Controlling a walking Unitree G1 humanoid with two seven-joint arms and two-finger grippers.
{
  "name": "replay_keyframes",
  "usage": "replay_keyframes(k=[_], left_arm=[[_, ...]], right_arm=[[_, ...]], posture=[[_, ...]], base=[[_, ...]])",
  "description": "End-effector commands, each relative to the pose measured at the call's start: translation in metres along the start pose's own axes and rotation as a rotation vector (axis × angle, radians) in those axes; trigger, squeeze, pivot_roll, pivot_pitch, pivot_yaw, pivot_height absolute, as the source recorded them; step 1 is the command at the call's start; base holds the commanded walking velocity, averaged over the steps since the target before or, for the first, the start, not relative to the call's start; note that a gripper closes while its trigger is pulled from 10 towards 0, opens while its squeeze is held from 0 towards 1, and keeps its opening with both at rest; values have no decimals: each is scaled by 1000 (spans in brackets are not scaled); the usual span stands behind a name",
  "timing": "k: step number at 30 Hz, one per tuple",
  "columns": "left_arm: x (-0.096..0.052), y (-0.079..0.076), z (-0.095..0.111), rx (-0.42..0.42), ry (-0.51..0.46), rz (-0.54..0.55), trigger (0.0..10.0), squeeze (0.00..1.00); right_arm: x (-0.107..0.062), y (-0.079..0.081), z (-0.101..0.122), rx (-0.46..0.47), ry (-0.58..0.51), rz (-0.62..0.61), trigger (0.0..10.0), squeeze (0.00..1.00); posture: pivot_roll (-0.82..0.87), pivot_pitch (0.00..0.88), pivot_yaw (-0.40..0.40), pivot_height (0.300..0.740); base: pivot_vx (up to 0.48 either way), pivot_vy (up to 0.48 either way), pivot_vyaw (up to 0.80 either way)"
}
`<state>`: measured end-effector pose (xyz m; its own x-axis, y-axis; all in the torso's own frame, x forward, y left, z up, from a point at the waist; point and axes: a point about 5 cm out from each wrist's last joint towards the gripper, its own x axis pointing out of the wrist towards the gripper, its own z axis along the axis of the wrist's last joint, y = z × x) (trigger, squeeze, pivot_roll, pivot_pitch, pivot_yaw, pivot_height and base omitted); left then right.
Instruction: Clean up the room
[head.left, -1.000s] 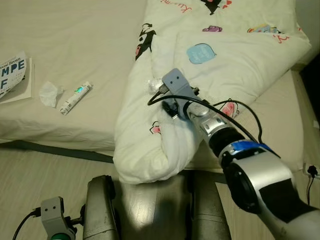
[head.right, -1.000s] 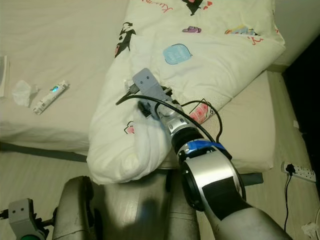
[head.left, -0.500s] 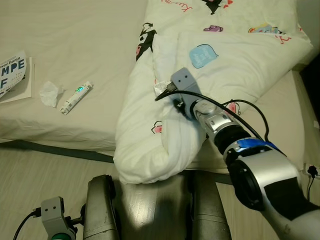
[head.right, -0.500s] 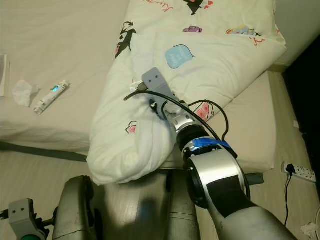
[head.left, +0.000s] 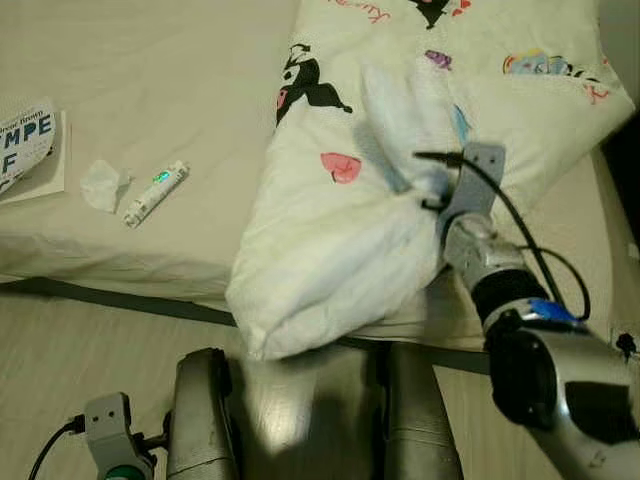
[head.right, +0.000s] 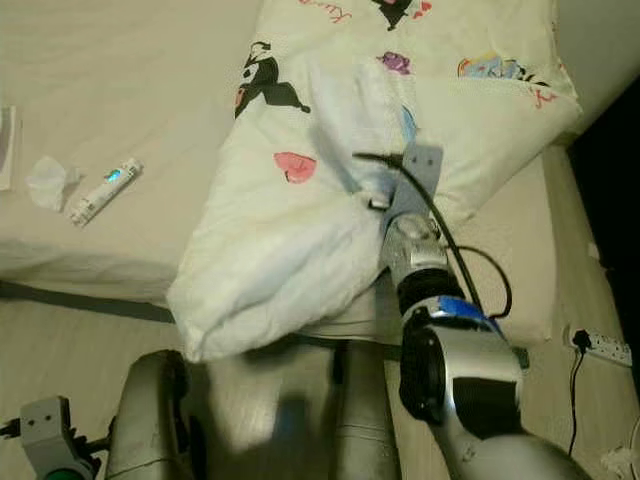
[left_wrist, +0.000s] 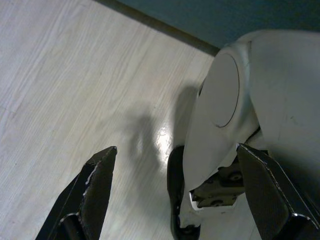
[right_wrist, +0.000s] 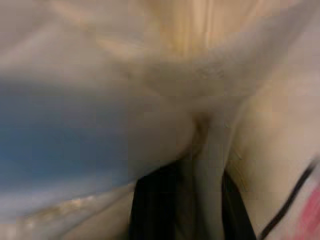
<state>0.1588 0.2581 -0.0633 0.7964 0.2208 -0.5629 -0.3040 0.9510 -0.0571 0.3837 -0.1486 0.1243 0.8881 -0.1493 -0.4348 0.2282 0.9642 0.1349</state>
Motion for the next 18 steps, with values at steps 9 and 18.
replay_keyframes(k=[9,18], left_arm=[[-13,-9,-30,17,115,-31,10000,0],[-14,-14,-34,2,135,-54,10000,0]], right_arm=[[-28,18,-86,167,381,-24,0,0],[-18,-48,-32,-255,96,-195,10000,90]], posture=[[-90,224,-30,535],[-106,218,-35,535]], base=[[0,0,0],[0,0,0]])
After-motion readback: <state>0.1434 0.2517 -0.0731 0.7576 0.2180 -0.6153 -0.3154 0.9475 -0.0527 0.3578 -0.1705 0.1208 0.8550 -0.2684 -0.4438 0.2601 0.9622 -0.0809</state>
